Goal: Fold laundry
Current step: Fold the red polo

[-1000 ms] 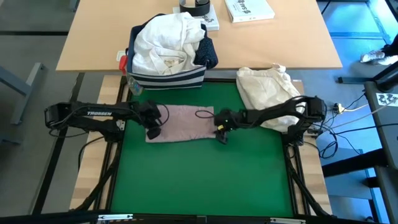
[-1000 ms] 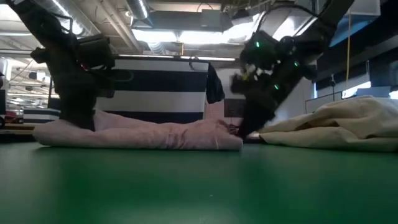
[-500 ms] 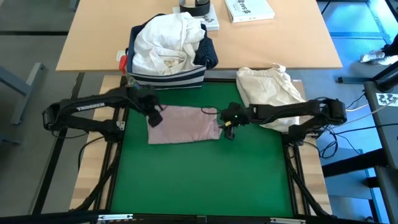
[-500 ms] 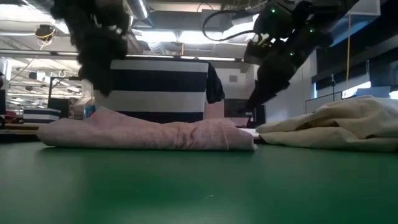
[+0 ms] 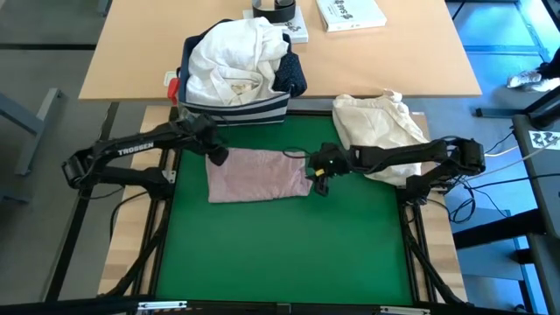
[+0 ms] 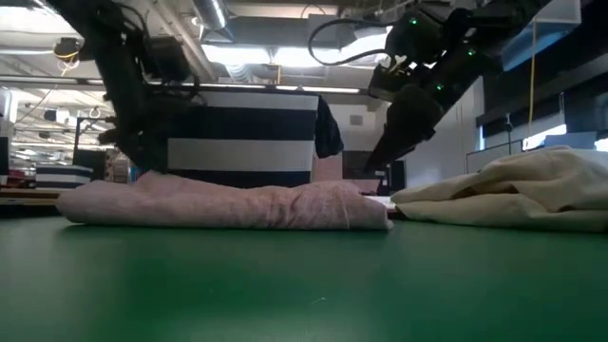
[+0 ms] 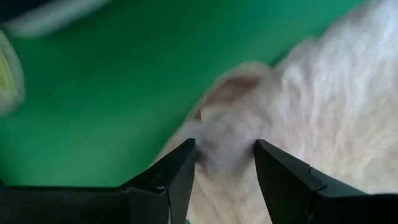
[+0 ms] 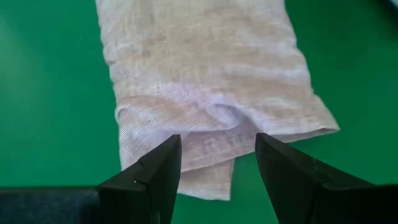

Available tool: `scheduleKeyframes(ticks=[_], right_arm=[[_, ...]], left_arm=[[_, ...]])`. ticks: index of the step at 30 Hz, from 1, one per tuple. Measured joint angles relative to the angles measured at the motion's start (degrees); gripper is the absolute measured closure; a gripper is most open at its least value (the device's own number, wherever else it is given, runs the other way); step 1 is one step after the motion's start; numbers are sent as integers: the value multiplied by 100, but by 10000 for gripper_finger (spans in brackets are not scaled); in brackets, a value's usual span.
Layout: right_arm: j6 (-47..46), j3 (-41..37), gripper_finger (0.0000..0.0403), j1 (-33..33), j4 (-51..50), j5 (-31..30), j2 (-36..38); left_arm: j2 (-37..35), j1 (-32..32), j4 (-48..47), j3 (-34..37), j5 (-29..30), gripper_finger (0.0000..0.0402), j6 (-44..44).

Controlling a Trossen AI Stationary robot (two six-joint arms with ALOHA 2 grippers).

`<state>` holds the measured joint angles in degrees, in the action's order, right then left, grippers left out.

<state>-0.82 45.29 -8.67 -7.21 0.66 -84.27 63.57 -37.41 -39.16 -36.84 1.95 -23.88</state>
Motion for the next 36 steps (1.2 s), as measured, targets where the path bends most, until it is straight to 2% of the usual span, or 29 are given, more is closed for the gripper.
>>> scheduleKeyframes(ticks=[5, 9, 12, 17, 21, 27, 31, 36], right_arm=[[-18, -8, 196, 0, -26, 46, -2], [-12, -8, 196, 0, 26, 52, -2], [118, -8, 196, 2, 214, 301, -81], [146, -8, 196, 2, 422, 647, -615], [272, -9, 196, -9, 446, 623, -916], [392, -8, 196, -10, 953, 689, -964], [413, -8, 196, -75, 482, 371, -953], [402, -8, 196, -236, 261, 368, -671]], left_arm=[[13, -37, 342, 175, -429, 243, 143], [13, -34, 381, 175, -424, 263, 328], [13, -34, 382, 175, -419, 301, 636], [13, -34, 383, 175, -424, 388, 993], [13, -34, 368, 175, -423, 391, 1094], [11, -34, 167, 58, -612, 397, 1087], [6, -30, -291, -229, -524, 399, 1092], [1, -33, -535, -429, -409, 399, 1148]])
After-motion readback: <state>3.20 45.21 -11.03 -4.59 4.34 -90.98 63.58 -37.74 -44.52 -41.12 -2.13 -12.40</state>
